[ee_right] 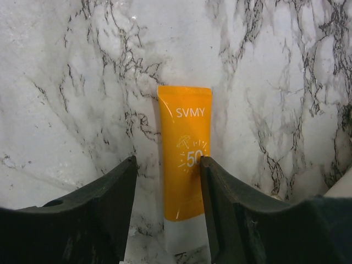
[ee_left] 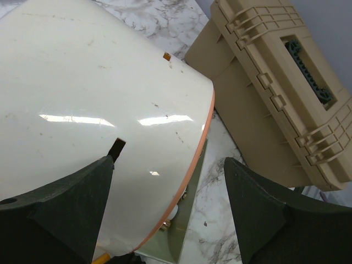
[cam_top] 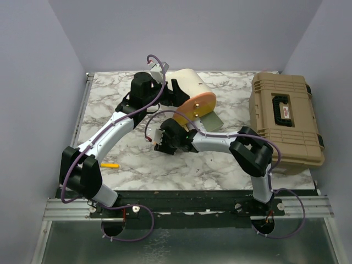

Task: Organize the makeup
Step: Move the makeup to the center of the board.

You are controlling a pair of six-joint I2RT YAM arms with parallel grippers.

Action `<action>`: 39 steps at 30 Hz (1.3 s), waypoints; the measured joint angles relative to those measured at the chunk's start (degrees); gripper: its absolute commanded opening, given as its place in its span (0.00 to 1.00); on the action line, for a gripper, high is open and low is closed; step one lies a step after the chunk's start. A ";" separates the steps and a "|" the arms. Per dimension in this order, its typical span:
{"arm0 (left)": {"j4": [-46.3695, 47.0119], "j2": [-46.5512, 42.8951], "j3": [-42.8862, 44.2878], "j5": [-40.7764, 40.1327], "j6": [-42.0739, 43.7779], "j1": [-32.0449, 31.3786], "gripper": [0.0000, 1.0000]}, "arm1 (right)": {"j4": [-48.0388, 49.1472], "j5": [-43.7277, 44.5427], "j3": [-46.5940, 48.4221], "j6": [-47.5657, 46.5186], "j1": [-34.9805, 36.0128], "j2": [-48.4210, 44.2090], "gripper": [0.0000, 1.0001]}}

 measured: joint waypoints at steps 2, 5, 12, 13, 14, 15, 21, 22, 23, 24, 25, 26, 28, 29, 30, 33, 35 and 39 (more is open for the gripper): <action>0.00 0.00 0.00 0.00 0.00 0.00 0.83 | -2.32 -0.42 1.99 -0.17 0.00 0.83 0.44; 0.00 0.00 -0.02 -0.02 0.00 0.00 0.83 | -4.46 -1.86 3.39 0.09 -0.11 1.22 0.40; 0.02 -0.02 -0.04 -0.15 0.00 0.00 0.83 | -2.86 -5.60 -1.84 2.45 0.04 -2.27 0.31; 0.02 -0.02 -0.04 -0.15 0.00 0.00 0.83 | -2.80 -6.19 -2.89 3.15 0.22 -3.08 0.31; 0.02 -0.02 -0.04 -0.17 0.00 0.00 0.84 | -2.71 -6.78 -3.91 3.82 0.44 -3.89 0.31; 0.04 -0.02 -0.04 -0.17 0.00 0.00 0.84 | -2.64 -7.37 -4.94 4.55 0.72 -4.72 0.31; 0.02 -0.02 -0.04 -0.20 0.00 -0.02 0.84 | -2.03 -8.94 -9.57 9.40 4.20 -8.35 0.34; 0.04 -0.02 -0.04 -0.20 0.00 0.00 0.84 | -1.55 -8.87 -10.45 10.34 4.98 -8.92 0.34; 0.04 -0.02 -0.04 -0.22 0.00 -0.02 0.84 | -1.05 -8.85 -11.43 11.23 5.79 -9.51 0.34; 0.02 -0.02 -0.04 -0.20 0.00 -0.02 0.84 | -0.52 -8.90 -12.46 12.22 6.56 -10.21 0.35; 0.04 -0.02 -0.04 -0.22 0.00 0.00 0.84 | -0.22 -9.20 -13.46 13.53 7.26 -10.95 0.36; 0.04 -0.02 -0.04 -0.22 0.00 0.00 0.84 | -0.02 -9.73 -14.25 14.93 7.65 -11.58 0.36; 0.04 -0.02 -0.04 -0.22 0.00 0.00 0.83 | 0.94 -10.64 -16.37 18.21 7.98 -13.14 0.41; 0.04 -0.02 -0.04 -0.22 0.00 0.00 0.84 | 1.81 -11.02 -17.90 20.04 8.04 -14.19 0.44; 0.07 -0.02 -0.07 -0.22 -0.02 0.00 0.84 | 2.62 -11.19 -19.54 21.88 8.09 -15.39 0.47; 0.46 -0.02 -0.31 -0.22 -0.02 0.00 0.84 | 4.20 -10.95 -24.00 26.03 8.20 -19.10 0.49; 0.59 -0.02 -0.35 -0.22 -0.02 0.00 0.83 | 4.37 -10.54 -25.53 27.34 8.37 -20.63 0.49; 0.63 -0.02 -0.37 -0.22 -0.15 0.00 0.83 | 3.72 -9.33 -25.83 28.33 8.41 -21.97 0.49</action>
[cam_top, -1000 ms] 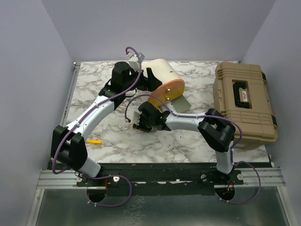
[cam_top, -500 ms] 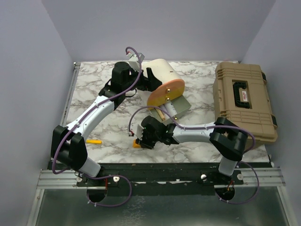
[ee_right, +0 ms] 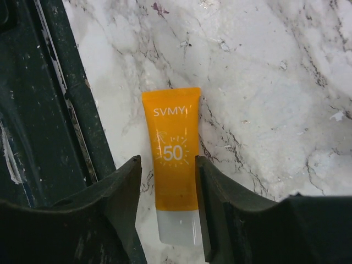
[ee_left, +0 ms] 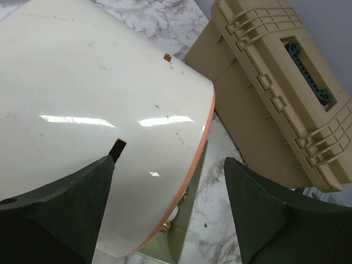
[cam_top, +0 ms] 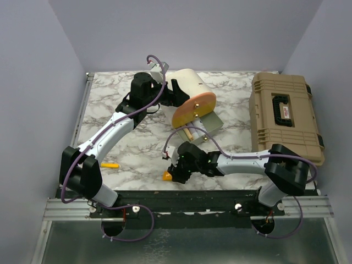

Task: Organize the makeup
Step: Move the makeup to the center of the board, then pick up the makeup from the corner of the board.

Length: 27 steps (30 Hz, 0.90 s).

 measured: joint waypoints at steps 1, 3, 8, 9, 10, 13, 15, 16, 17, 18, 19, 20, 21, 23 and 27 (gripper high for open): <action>0.02 0.00 0.02 0.00 -0.02 0.00 0.84 | -0.22 0.48 -0.09 -0.02 0.00 -0.50 0.49; 0.00 0.00 0.00 0.00 -0.02 0.00 0.83 | 0.26 1.44 -1.09 -0.22 0.00 -2.47 0.49; 0.04 0.00 0.00 0.00 -0.02 0.00 0.83 | 2.64 1.79 -6.91 -1.75 0.00 -13.79 0.73; 0.07 0.00 -0.04 0.00 -0.02 -0.02 0.84 | 3.39 2.16 -8.04 -1.44 0.00 -16.50 0.84; 0.13 0.00 -0.09 0.00 -0.02 -0.02 0.83 | 4.46 3.06 -9.11 -0.52 0.00 -19.02 0.89; 0.22 0.00 -0.11 0.02 0.00 0.00 0.84 | 7.50 8.24 -11.61 4.42 0.00 -24.11 0.91; 0.24 0.00 -0.11 0.02 0.00 0.00 0.84 | 7.28 10.73 -11.87 7.50 0.00 -24.17 0.92; 0.24 0.00 -0.13 0.02 0.00 0.00 0.84 | 6.95 11.04 -11.76 8.13 0.00 -23.78 0.91; 0.26 0.00 -0.15 0.02 0.00 0.00 0.84 | 5.81 11.15 -11.32 8.63 -0.07 -22.80 0.90; 0.28 0.00 -0.15 0.02 0.00 0.00 0.83 | 4.81 10.58 -10.78 8.87 -0.11 -21.31 0.88; 0.28 0.00 -0.17 0.02 0.00 -0.02 0.83 | 3.58 9.94 -10.08 8.98 -0.07 -19.74 0.86; 0.33 0.00 -0.20 0.02 0.00 0.00 0.83 | 2.71 9.42 -9.55 9.03 -0.04 -18.38 0.84; 0.33 0.00 -0.20 0.02 0.00 -0.02 0.84 | 1.73 8.81 -9.01 8.96 -0.04 -16.70 0.83; 0.33 0.00 -0.20 0.02 0.00 -0.02 0.84 | -0.72 8.04 -8.04 8.72 -0.04 -13.35 0.83; 0.35 0.00 -0.20 0.02 0.00 0.00 0.84 | -4.44 8.24 -6.99 7.72 -0.04 -9.81 0.79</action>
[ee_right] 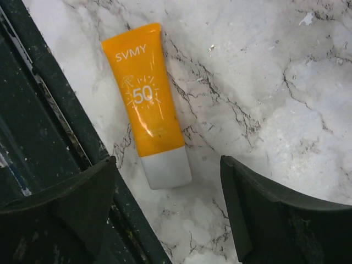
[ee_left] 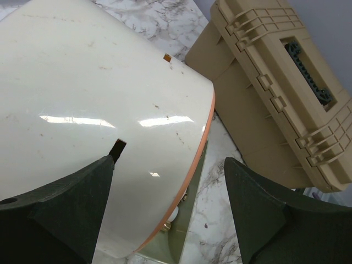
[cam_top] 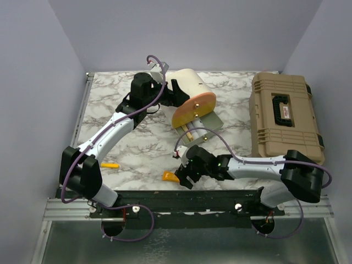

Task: Organize the makeup
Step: Pick up the makeup from the corner of the board.

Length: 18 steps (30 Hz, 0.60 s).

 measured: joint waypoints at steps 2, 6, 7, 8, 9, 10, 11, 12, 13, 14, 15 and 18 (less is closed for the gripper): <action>0.15 0.00 -0.13 0.00 0.02 -0.02 0.84 | -1.31 0.04 1.05 -0.48 0.02 1.16 0.75; 0.76 0.00 -0.44 0.00 0.02 0.00 0.84 | -2.78 -0.44 4.46 -1.55 0.04 4.83 0.72; 0.79 0.00 -0.44 0.00 0.00 0.00 0.84 | -2.97 -0.68 5.14 -1.75 0.07 5.81 0.71; 0.76 0.00 -0.44 0.00 0.02 0.00 0.84 | -3.21 -0.79 5.75 -1.97 0.13 6.75 0.68; 0.79 0.00 -0.44 0.00 0.02 0.00 0.84 | -3.54 -0.81 6.25 -2.05 0.20 7.65 0.67; 0.79 0.00 -0.44 0.00 0.02 0.00 0.84 | -3.93 -0.81 6.64 -2.21 0.35 8.46 0.66; 0.76 0.00 -0.44 0.00 0.02 0.00 0.84 | -4.39 -0.76 7.13 -2.45 0.50 9.07 0.65; 0.79 0.00 -0.44 0.00 0.02 0.00 0.84 | -4.74 -0.72 7.72 -2.54 0.68 9.44 0.63; 0.79 0.00 -0.44 0.00 0.02 0.00 0.84 | -5.51 -0.59 8.41 -2.51 0.70 10.01 0.61; 0.79 0.00 -0.44 0.00 0.02 0.00 0.84 | -6.27 -0.24 9.31 -2.49 0.74 10.62 0.59; 0.79 0.00 -0.44 0.00 0.02 0.00 0.84 | -7.15 0.00 10.25 -2.43 0.79 11.28 0.55; 0.79 0.00 -0.44 0.00 0.02 0.00 0.84 | -8.98 0.55 12.07 -1.95 0.79 12.52 0.42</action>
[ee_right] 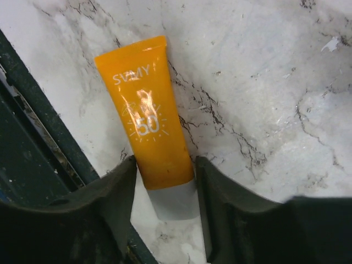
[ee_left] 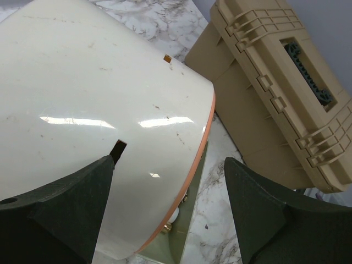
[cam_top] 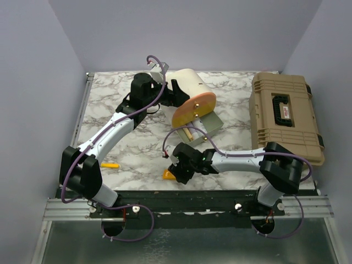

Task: Organize the makeup
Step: Pick up the makeup from the corner of the board, then place the makeup in the drawer.

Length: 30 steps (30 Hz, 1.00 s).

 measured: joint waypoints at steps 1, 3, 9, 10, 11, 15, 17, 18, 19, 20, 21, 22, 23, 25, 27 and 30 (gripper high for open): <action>0.00 0.00 0.00 0.00 0.00 0.00 0.84 | -0.33 0.15 0.13 0.24 0.00 0.09 0.36; 0.00 0.00 0.00 0.00 0.00 0.00 0.84 | -0.90 0.63 0.22 0.81 0.00 0.13 0.33; 0.00 0.00 0.00 0.00 0.00 0.00 0.84 | -1.55 2.29 0.31 3.61 0.00 -0.24 0.23; 0.00 0.00 0.00 0.00 0.00 0.00 0.84 | -1.75 2.49 0.31 4.07 0.00 -0.55 0.22; 0.00 0.00 0.00 0.00 0.00 0.00 0.84 | -1.84 2.93 0.31 4.61 0.00 -1.09 0.22; 0.00 0.00 0.00 0.02 0.00 0.00 0.84 | -1.53 5.01 0.31 6.58 0.00 -5.27 0.22; 0.00 0.00 0.00 0.02 0.00 0.00 0.84 | -0.87 5.97 0.31 7.61 0.00 -7.52 0.22; 0.00 0.00 0.00 0.02 0.00 0.00 0.84 | -0.61 6.56 0.31 8.07 0.00 -8.59 0.23; 0.00 0.00 0.00 0.02 0.00 0.00 0.84 | -0.46 7.32 0.31 8.66 0.00 -9.57 0.25; 0.00 0.00 0.00 0.02 0.00 0.00 0.84 | -0.46 8.31 0.31 9.09 0.00 -10.49 0.26; 0.00 0.00 0.00 0.00 0.00 0.00 0.84 | -0.52 9.51 0.31 9.53 0.00 -11.34 0.27; 0.00 0.00 0.00 0.00 0.00 0.00 0.84 | -0.55 10.97 0.31 10.14 0.00 -12.28 0.30; 0.00 0.00 0.00 0.00 0.00 0.00 0.84 | -0.55 12.68 0.28 10.64 0.00 -13.35 0.30; 0.00 0.00 0.00 0.00 0.00 0.00 0.84 | -0.44 16.22 -0.07 11.69 0.00 -15.80 0.33; 0.00 0.00 0.00 0.00 -0.02 0.00 0.84 | -0.39 19.78 -0.70 12.61 0.00 -18.64 0.38; 0.00 0.00 0.00 0.02 -0.04 0.00 0.84 | -0.15 24.37 -1.11 13.64 0.00 -21.59 0.38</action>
